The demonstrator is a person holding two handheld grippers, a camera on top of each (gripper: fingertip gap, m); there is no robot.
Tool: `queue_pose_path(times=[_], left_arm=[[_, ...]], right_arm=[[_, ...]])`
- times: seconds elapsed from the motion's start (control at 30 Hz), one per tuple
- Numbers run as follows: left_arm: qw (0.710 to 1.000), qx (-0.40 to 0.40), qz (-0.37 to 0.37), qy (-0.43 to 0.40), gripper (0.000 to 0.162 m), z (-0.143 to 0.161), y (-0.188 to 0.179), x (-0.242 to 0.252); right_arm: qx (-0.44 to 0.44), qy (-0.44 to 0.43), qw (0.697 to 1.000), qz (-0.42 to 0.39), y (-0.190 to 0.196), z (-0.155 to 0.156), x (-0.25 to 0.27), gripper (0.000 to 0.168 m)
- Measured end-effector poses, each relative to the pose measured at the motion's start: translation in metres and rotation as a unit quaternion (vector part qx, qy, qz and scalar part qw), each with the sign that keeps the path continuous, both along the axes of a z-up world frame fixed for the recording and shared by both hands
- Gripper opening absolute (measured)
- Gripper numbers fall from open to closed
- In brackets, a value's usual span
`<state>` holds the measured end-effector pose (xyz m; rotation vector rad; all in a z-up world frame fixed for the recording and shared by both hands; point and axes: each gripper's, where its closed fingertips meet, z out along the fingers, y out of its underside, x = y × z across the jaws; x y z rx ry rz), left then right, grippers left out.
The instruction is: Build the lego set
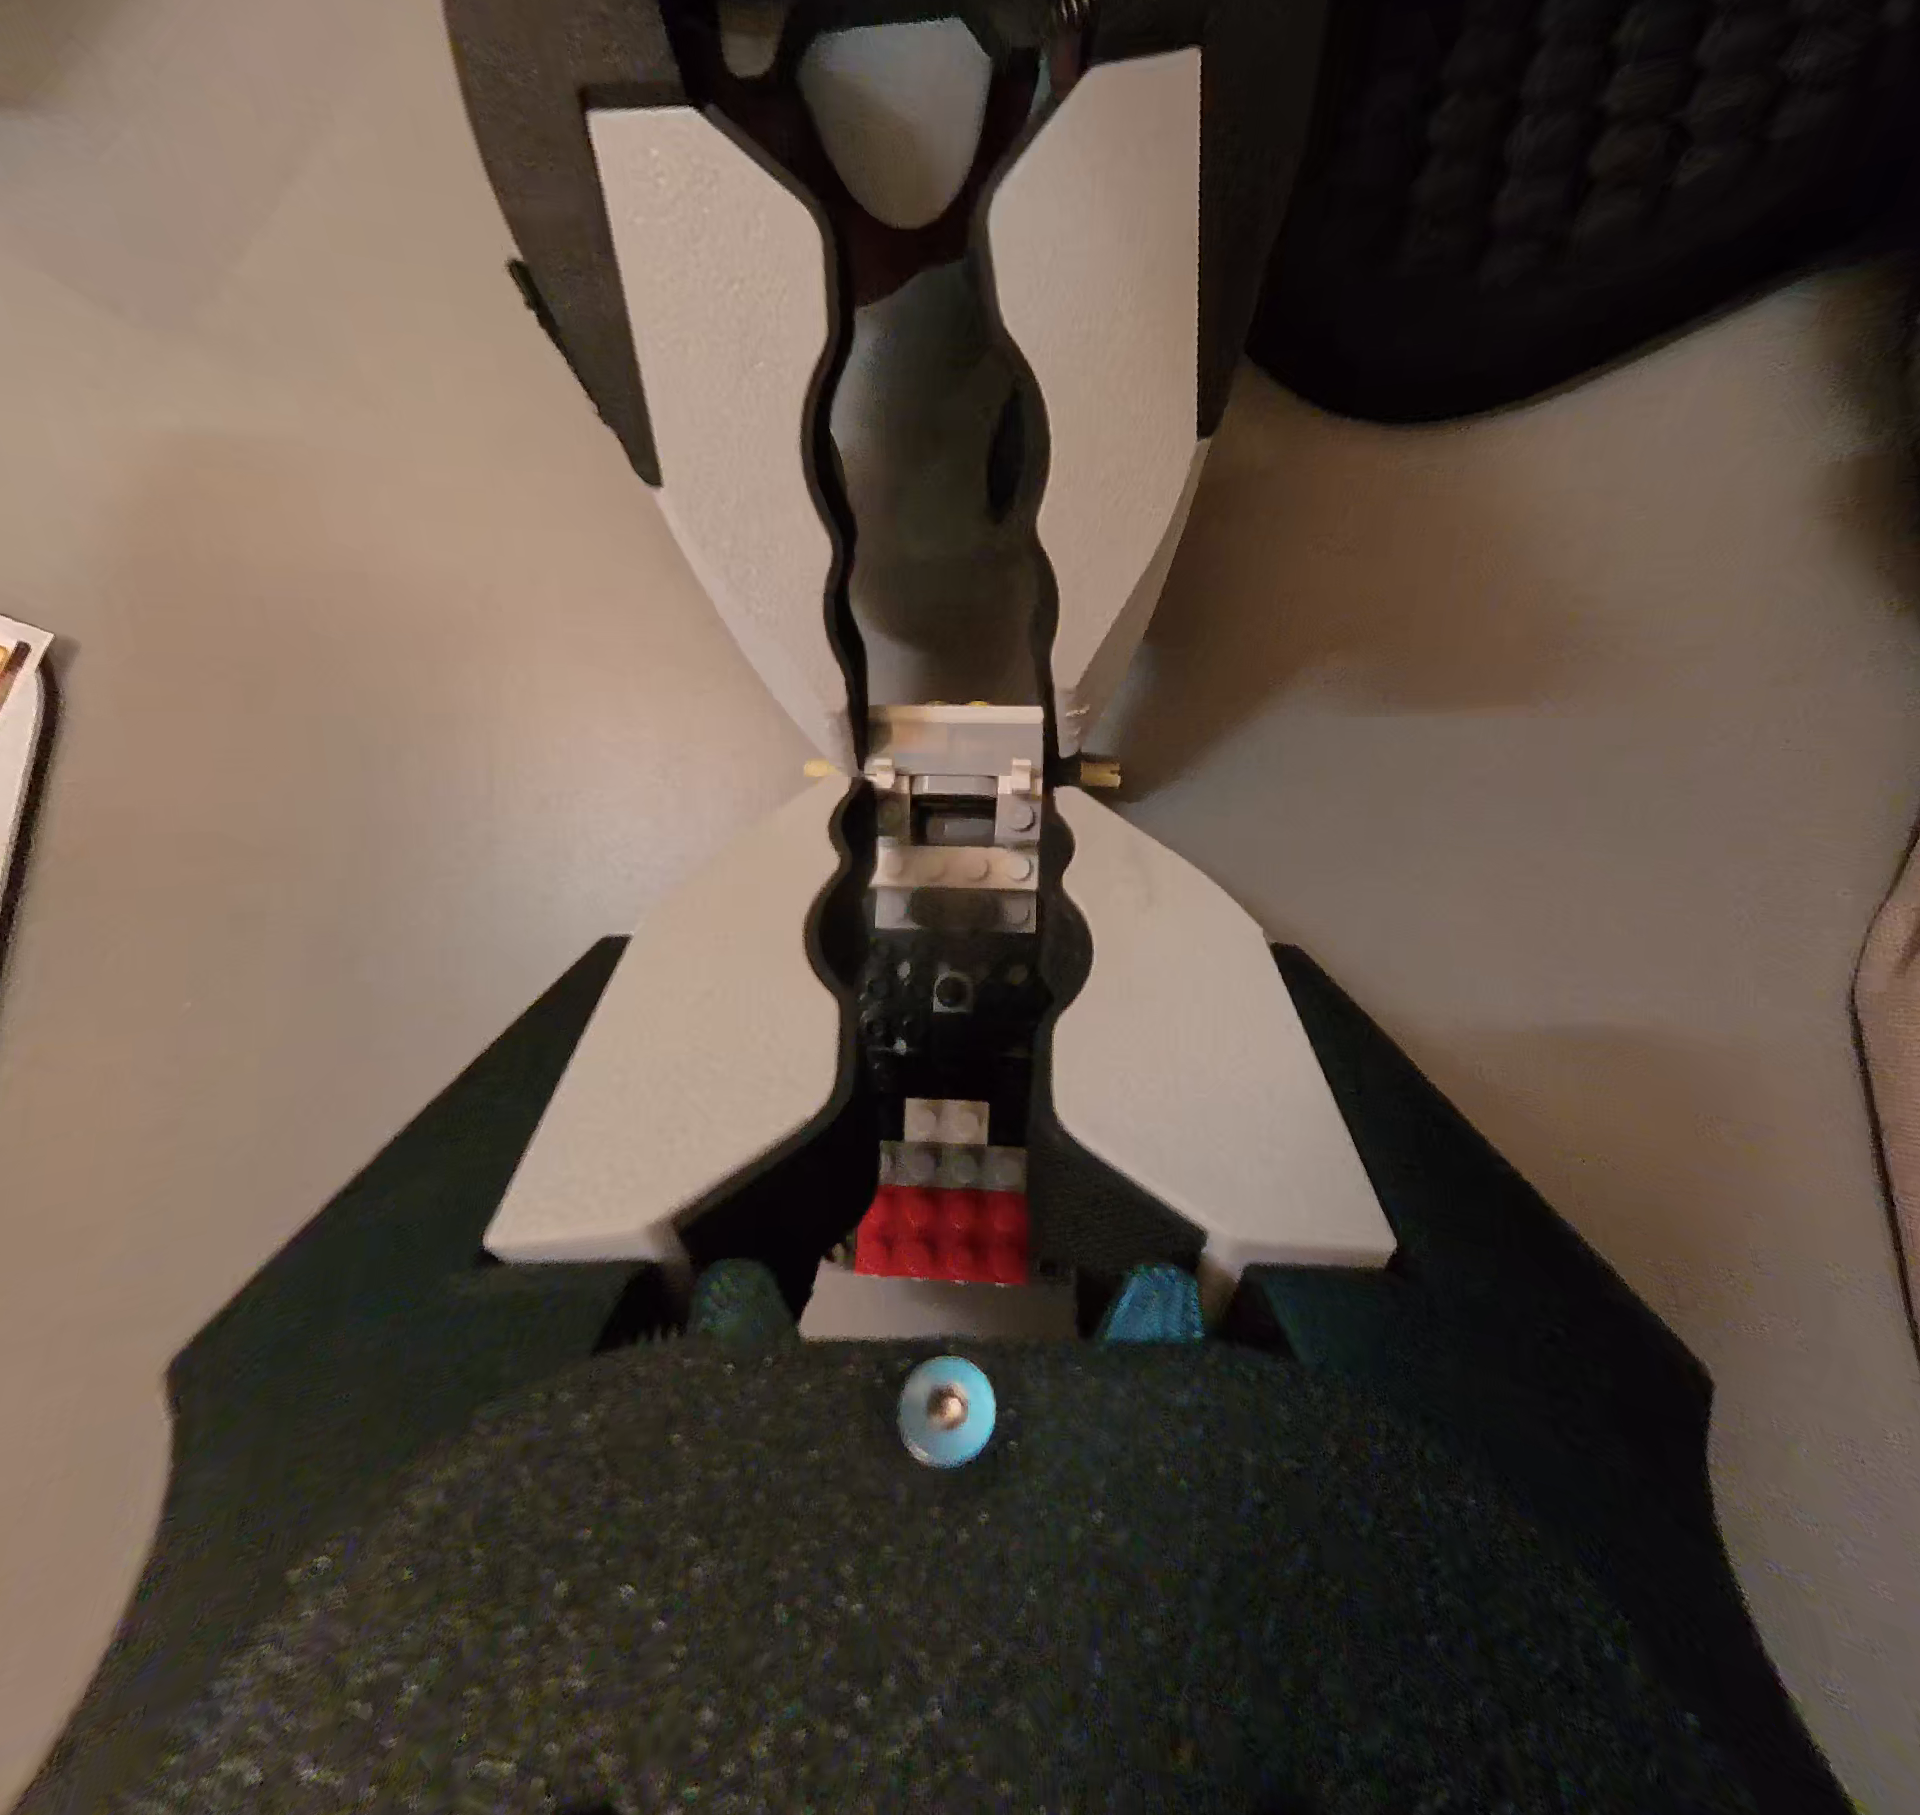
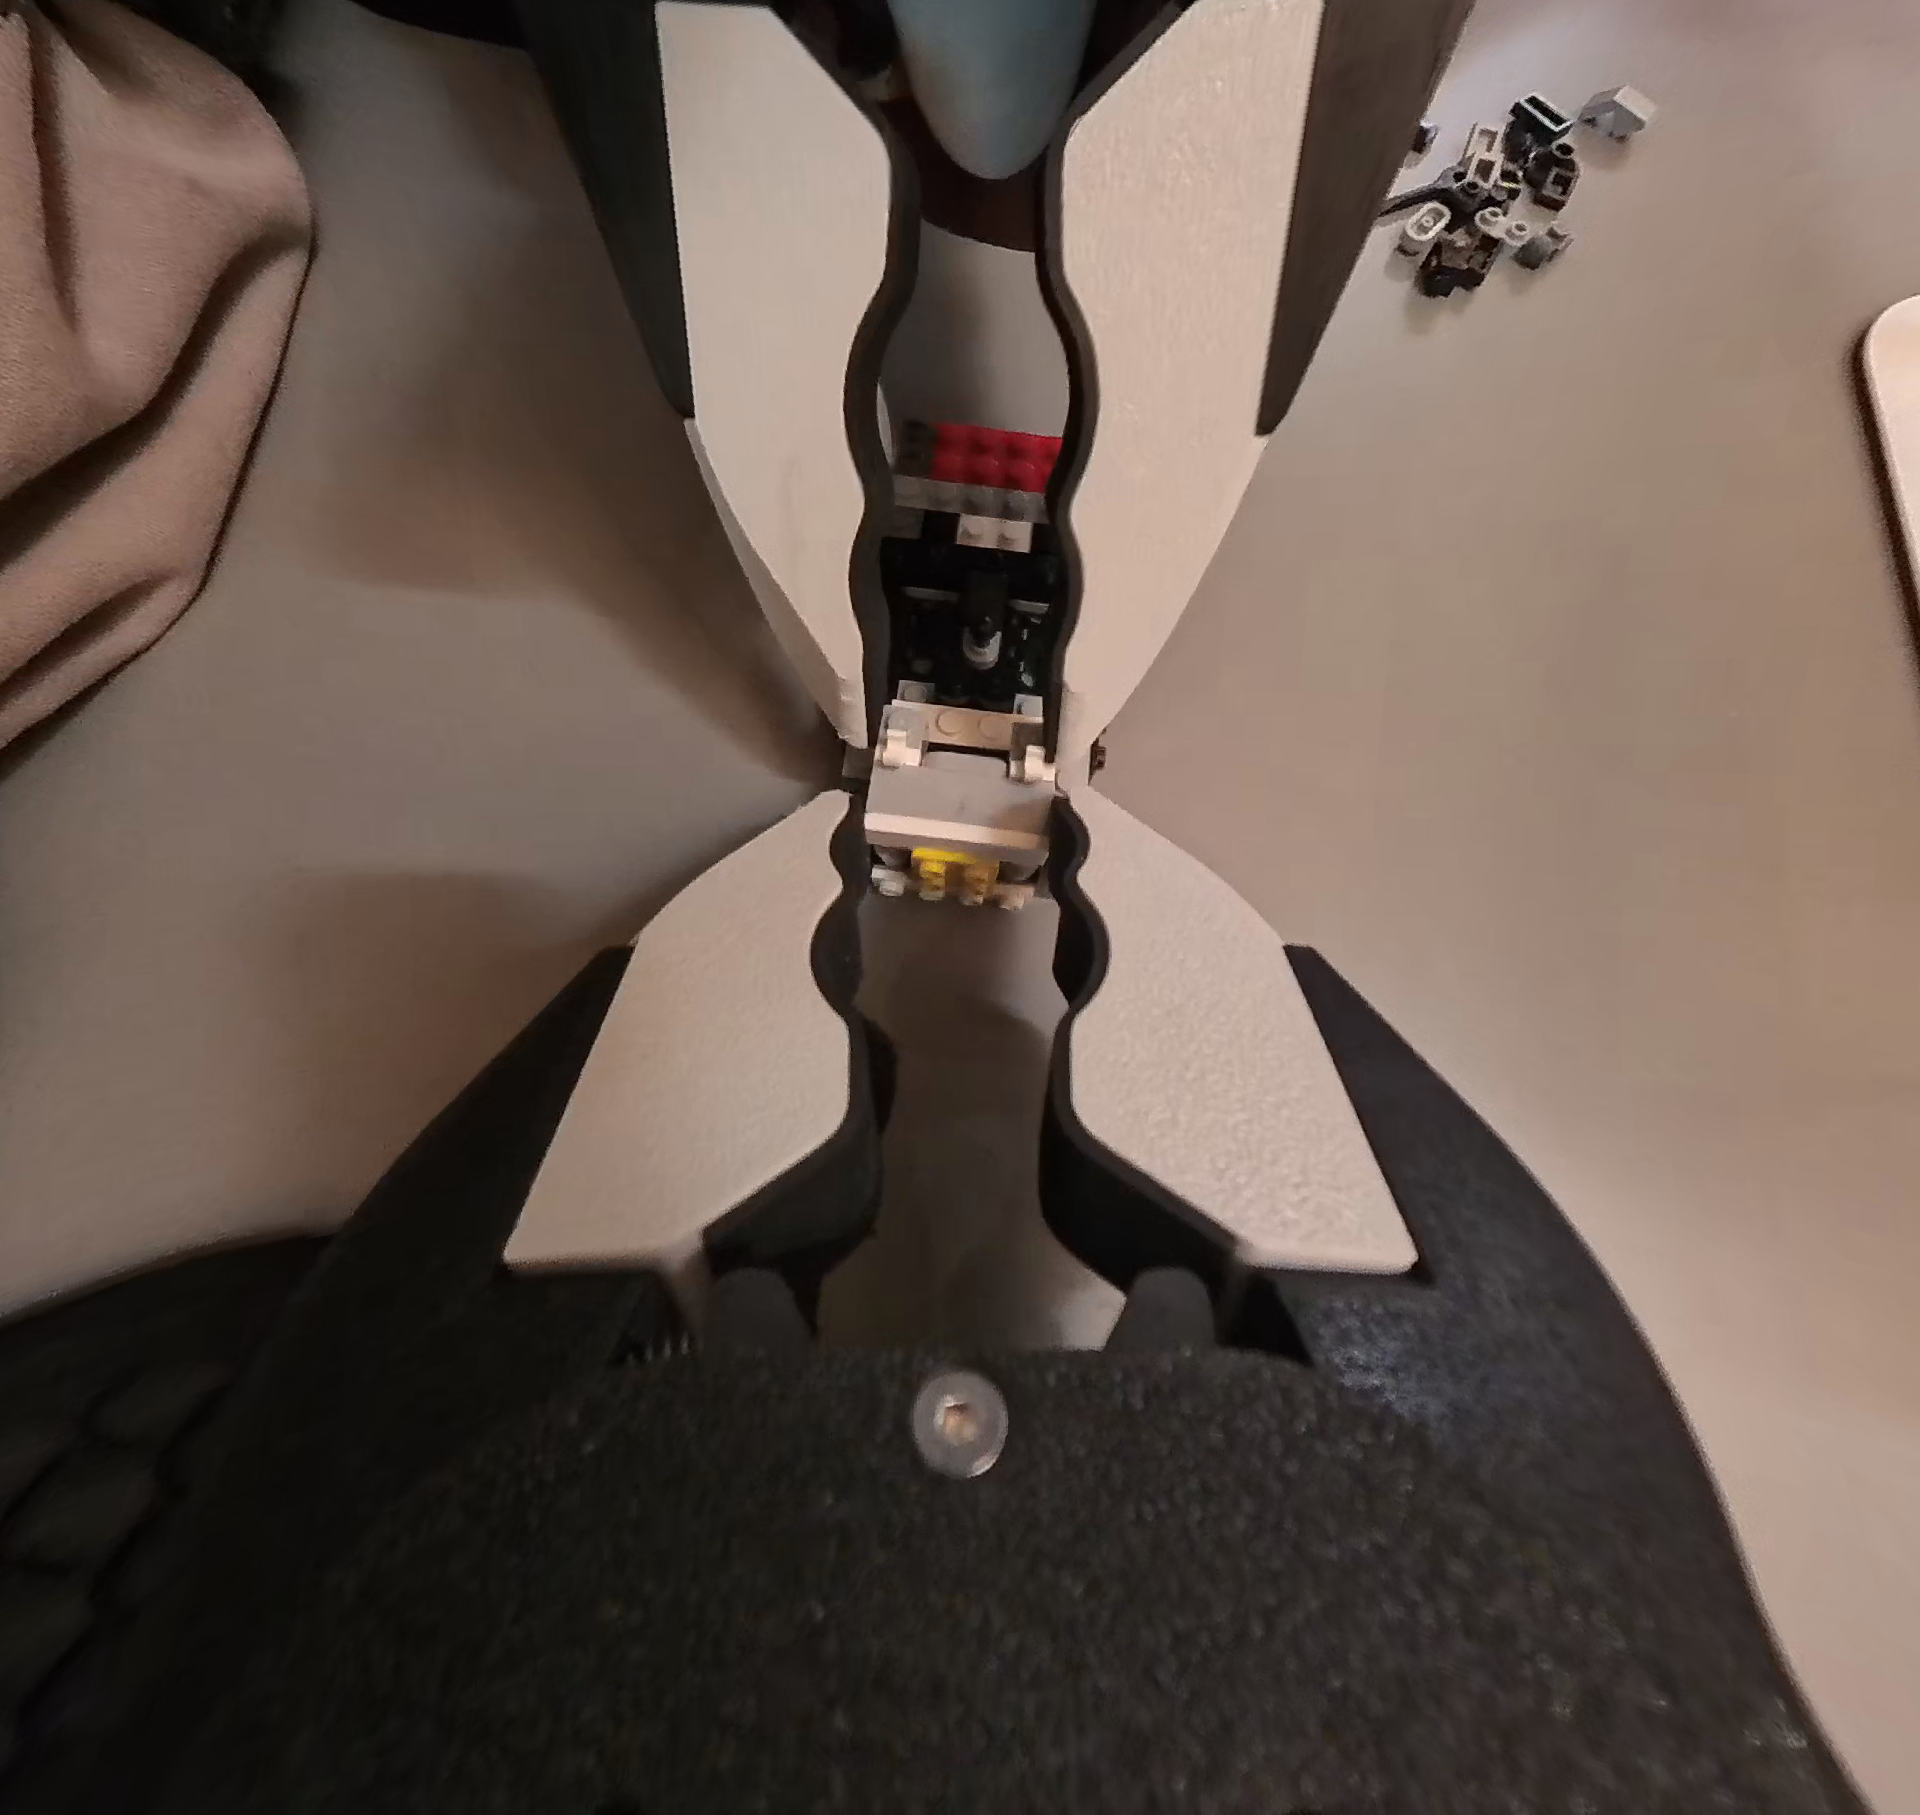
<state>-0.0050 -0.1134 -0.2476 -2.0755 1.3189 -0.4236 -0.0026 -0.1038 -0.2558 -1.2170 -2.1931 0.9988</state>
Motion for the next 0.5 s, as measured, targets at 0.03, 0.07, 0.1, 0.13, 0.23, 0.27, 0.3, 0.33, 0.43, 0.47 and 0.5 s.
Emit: queue_pose_path(times=[0.03,0.07,0.1,0.13,0.23,0.27,0.3,0.33,0.43,0.47,0.5], left_arm=[[1.000,-0.005,0.001,-0.006,0.029,0.0003,-0.0006,0.0001],[1.000,-0.011,0.003,-0.013,0.029,0.0008,-0.0009,0.0003],[1.000,-0.013,0.005,-0.020,0.031,0.0015,-0.0003,0.0003],[1.000,-0.014,0.008,-0.024,0.032,0.0018,0.0003,-0.0001],[1.000,-0.015,0.008,-0.025,0.032,0.0000,0.0007,-0.0001],[1.000,-0.014,0.007,-0.025,0.033,-0.0007,0.0007,0.0002],[1.000,-0.014,0.006,-0.025,0.032,-0.0012,0.0008,0.0007],[1.000,-0.014,0.006,-0.027,0.032,-0.0016,0.0008,0.0013],[0.999,-0.014,0.005,-0.029,0.032,-0.0033,0.0012,0.0017],[0.999,-0.014,0.003,-0.029,0.032,-0.0038,0.0013,0.0018],[0.999,-0.013,0.003,-0.029,0.032,-0.0042,0.0013,0.0019]], right_arm=[[-0.001,0.004,1.000,0.002,-0.0006,-0.0002,-0.0004,0.033],[-0.004,0.005,1.000,0.003,-0.0011,-0.0002,-0.0003,0.033],[-0.008,0.006,1.000,0.004,-0.0012,-0.0001,-0.0002,0.033],[-0.010,0.007,1.000,0.004,-0.0010,-0.0001,-0.0001,0.033],[-0.014,0.007,1.000,0.003,-0.0007,-0.0001,-0.0001,0.033],[-0.015,0.008,1.000,0.003,-0.0009,-0.0001,-0.0001,0.033],[-0.016,0.007,1.000,0.003,-0.0010,-0.0004,-0.0002,0.033],[-0.017,0.006,1.000,0.002,-0.0010,-0.0006,-0.0001,0.033],[-0.011,0.000,1.000,0.002,-0.0007,-0.0023,0.0002,0.033],[-0.010,-0.004,1.000,0.002,-0.0007,-0.0027,0.0004,0.033],[-0.008,-0.006,1.000,0.002,-0.0007,-0.0031,0.0005,0.033]])
